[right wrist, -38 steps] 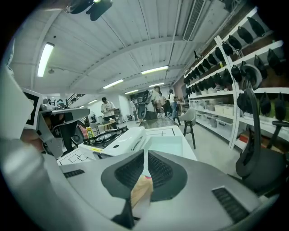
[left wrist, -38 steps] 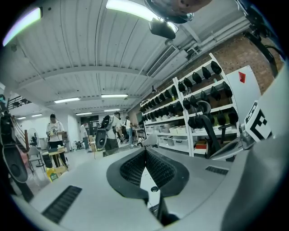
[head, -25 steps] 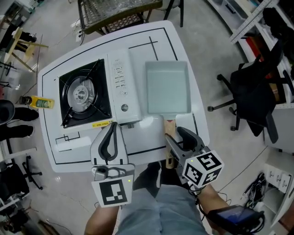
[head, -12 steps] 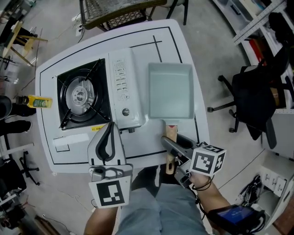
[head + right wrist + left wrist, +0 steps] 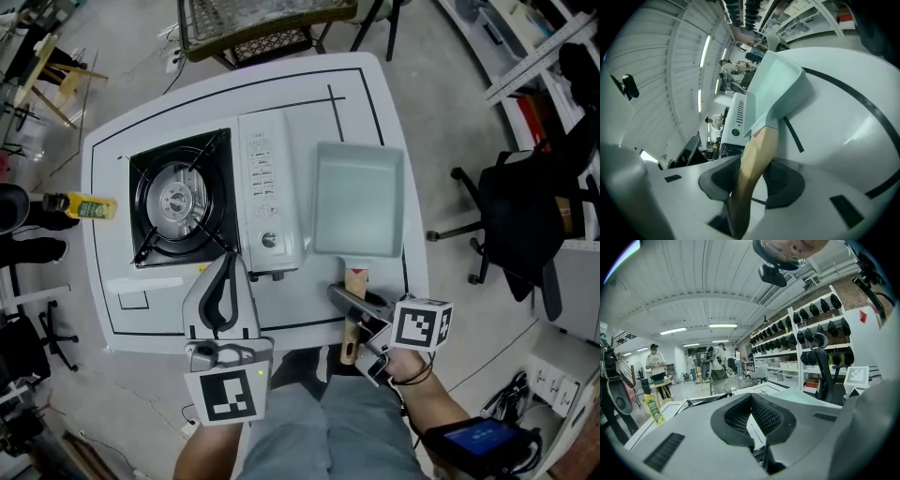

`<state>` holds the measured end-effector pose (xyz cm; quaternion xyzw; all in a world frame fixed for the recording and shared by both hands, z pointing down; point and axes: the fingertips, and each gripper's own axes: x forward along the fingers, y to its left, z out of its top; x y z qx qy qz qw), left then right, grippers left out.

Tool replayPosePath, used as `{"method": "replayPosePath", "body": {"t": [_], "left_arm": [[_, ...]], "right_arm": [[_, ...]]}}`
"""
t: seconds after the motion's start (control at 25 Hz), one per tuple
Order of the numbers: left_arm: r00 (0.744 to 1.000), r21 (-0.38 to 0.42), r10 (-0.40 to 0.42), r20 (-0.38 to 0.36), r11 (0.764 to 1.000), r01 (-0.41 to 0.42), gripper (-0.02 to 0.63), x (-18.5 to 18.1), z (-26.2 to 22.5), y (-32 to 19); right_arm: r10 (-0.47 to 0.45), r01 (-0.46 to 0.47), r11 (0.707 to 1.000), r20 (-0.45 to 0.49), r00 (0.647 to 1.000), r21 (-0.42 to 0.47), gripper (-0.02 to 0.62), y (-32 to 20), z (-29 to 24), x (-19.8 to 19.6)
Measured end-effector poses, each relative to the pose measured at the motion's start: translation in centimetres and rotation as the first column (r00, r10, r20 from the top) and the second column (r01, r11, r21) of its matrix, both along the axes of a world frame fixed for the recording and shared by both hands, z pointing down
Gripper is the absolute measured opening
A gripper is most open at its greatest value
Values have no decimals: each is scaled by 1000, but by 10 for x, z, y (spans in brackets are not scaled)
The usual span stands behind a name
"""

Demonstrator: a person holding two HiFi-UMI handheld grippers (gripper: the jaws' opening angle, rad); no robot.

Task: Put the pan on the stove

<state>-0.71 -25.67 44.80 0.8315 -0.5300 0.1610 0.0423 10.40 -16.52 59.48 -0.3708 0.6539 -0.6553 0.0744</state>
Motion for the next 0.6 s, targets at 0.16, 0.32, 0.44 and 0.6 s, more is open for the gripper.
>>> {"method": "replayPosePath", "body": {"t": [0.16,0.32,0.44,0.6], "left_arm": [[1000,23,-15,-9,1000,15,18,-3,-13,-2],[999,37,-32,-18,999,33,18,-6,-25,-2],[999,48,-41,-21,998,42,18,-5,-32,-2],[998,70,-50,-30,996,52,18,-1,-44,0]], "right_arm": [[34,-33,999,46,998,-19,144,0,-2,2],[53,-50,998,67,996,-44,127,4,-6,7],[52,-49,998,83,995,-29,122,1,-15,9],[46,-47,999,74,996,9,120,-7,-34,15]]}}
